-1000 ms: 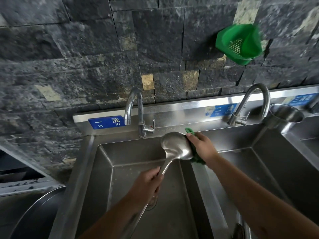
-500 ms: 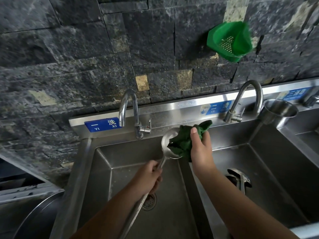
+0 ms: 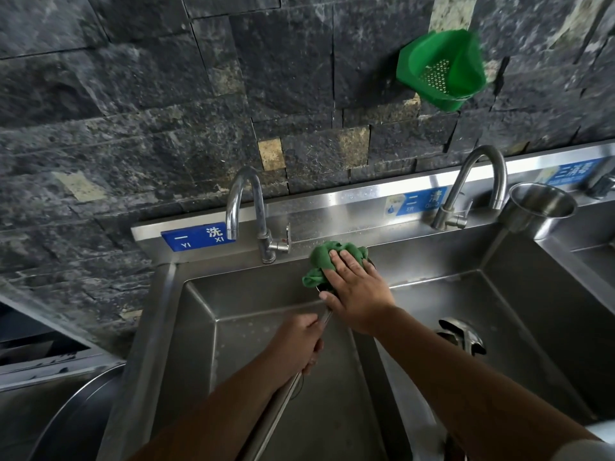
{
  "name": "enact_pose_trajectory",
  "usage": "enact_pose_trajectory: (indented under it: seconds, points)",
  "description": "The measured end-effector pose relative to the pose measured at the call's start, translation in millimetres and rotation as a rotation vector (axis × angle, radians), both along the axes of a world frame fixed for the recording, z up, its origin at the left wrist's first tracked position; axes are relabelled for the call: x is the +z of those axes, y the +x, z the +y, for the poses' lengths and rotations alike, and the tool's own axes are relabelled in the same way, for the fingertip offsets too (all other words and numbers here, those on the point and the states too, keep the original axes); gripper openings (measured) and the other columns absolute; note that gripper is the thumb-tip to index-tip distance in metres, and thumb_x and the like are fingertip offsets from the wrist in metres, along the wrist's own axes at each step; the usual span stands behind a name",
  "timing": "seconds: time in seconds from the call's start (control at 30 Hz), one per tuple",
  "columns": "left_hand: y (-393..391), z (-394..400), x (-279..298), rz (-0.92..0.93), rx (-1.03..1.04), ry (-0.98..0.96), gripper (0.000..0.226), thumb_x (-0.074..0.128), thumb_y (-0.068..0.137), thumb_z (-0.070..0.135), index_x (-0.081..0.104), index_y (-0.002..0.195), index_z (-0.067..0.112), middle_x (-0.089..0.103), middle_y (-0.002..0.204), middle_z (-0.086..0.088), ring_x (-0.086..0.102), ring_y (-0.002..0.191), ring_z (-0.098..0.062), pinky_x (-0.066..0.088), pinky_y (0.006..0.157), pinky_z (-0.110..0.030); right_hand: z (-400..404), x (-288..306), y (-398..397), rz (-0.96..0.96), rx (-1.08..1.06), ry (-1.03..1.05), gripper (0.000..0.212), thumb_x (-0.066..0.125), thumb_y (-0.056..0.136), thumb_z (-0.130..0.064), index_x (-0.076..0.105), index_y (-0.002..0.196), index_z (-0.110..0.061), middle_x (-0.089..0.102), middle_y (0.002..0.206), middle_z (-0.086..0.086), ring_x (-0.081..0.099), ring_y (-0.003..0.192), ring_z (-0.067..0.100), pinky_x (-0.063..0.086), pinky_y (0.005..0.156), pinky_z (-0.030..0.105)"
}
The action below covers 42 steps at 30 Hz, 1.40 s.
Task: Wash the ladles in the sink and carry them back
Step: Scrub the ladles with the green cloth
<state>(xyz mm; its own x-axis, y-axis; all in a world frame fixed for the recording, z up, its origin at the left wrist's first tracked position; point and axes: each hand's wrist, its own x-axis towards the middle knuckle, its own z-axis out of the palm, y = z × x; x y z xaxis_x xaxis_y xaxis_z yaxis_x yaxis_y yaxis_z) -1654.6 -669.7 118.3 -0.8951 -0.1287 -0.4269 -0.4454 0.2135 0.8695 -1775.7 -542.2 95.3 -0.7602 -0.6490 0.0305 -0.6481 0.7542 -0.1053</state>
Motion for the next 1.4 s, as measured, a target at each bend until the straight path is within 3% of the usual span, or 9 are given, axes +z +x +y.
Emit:
enact_pose_trajectory:
  seconds: [0.2, 0.3, 0.47, 0.67, 0.8, 1.0, 1.1, 1.2, 1.4]
  points:
    - [-5, -1, -11, 0.019, 0.004, -0.027, 0.030, 0.045, 0.101, 0.026, 0.055, 0.093, -0.001, 0.048, 0.059, -0.005, 0.037, 0.035, -0.012, 0.030, 0.038, -0.022, 13, 12, 1, -0.077, 0.054, 0.047, 0.079, 0.025, 0.086, -0.077, 0.030, 0.148, -0.030, 0.036, 0.155, -0.002, 0.030, 0.143, 0.021, 0.028, 0.114, 0.040]
    - [-11, -2, -14, 0.021, 0.003, -0.036, 0.031, 0.046, 0.100, 0.024, 0.051, 0.087, -0.004, 0.046, 0.057, -0.006, 0.035, 0.033, -0.012, 0.029, 0.039, -0.022, 23, 13, -2, -0.087, 0.075, -0.002, 0.059, 0.042, 0.083, -0.072, 0.050, 0.126, -0.032, 0.062, 0.119, 0.000, 0.060, 0.110, 0.023, 0.050, 0.087, 0.035]
    - [-17, -1, -21, 0.019, -0.037, -0.114, 0.026, 0.044, 0.099, 0.018, 0.051, 0.076, 0.008, 0.048, 0.059, -0.006, 0.037, 0.033, -0.011, 0.031, 0.038, -0.021, 42, 1, -7, -0.159, 0.101, -0.019, 0.032, 0.051, 0.084, -0.053, 0.057, 0.107, -0.031, 0.065, 0.102, 0.000, 0.065, 0.090, 0.023, 0.050, 0.073, 0.030]
    - [-25, -8, -38, -0.026, 0.053, -0.136, 0.024, 0.044, 0.098, 0.020, 0.051, 0.076, 0.011, 0.048, 0.059, -0.003, 0.038, 0.036, -0.011, 0.032, 0.041, -0.022, 63, -18, -32, -0.237, -0.151, -0.074, 0.039, 0.059, 0.080, -0.047, 0.058, 0.116, -0.034, 0.070, 0.097, 0.008, 0.066, 0.091, 0.033, 0.042, 0.066, 0.030]
    - [-24, -9, -55, -0.123, 0.120, -0.095, 0.026, 0.043, 0.097, 0.016, 0.046, 0.072, 0.015, 0.044, 0.057, -0.002, 0.030, 0.033, -0.009, 0.025, 0.041, -0.018, 63, -33, -63, -0.216, -0.392, -0.200, 0.039, 0.062, 0.081, -0.042, 0.060, 0.116, -0.027, 0.070, 0.097, 0.011, 0.064, 0.091, 0.035, 0.048, 0.068, 0.033]
    - [-29, -10, -79, -0.225, 0.184, -0.041, 0.021, 0.040, 0.098, 0.014, 0.045, 0.078, 0.015, 0.042, 0.059, -0.003, 0.028, 0.032, -0.008, 0.024, 0.038, -0.013, 46, -79, -102, -0.139, -0.312, -0.149, 0.041, 0.056, 0.087, -0.048, 0.056, 0.120, -0.024, 0.066, 0.116, 0.002, 0.057, 0.110, 0.027, 0.046, 0.079, 0.033]
    - [-34, -15, -86, -0.232, 0.239, -0.037, 0.023, 0.040, 0.098, 0.011, 0.043, 0.076, 0.014, 0.042, 0.057, -0.002, 0.029, 0.032, -0.008, 0.023, 0.037, -0.013, 29, -111, -103, -0.276, -0.278, 0.052, 0.066, 0.050, 0.086, -0.061, 0.035, 0.143, -0.031, 0.039, 0.148, 0.002, 0.028, 0.140, 0.030, 0.039, 0.105, 0.047]
    - [-35, -21, -87, -0.239, 0.260, -0.038, 0.023, 0.040, 0.099, 0.011, 0.043, 0.076, 0.013, 0.043, 0.058, -0.003, 0.030, 0.033, -0.009, 0.024, 0.036, -0.012, 15, -132, -94, -0.419, -0.292, 0.192, 0.080, 0.041, 0.079, -0.077, 0.011, 0.148, -0.047, 0.004, 0.158, -0.008, -0.010, 0.147, 0.036, 0.030, 0.103, 0.065]
    - [-34, -29, -90, -0.234, 0.249, -0.033, 0.027, 0.040, 0.099, 0.008, 0.044, 0.072, 0.011, 0.042, 0.055, -0.002, 0.029, 0.030, -0.009, 0.025, 0.034, -0.012, 6, -136, -117, -0.441, -0.320, 0.210, 0.080, 0.046, 0.070, -0.081, 0.018, 0.140, -0.055, -0.001, 0.161, -0.008, -0.009, 0.146, 0.037, 0.040, 0.098, 0.064]
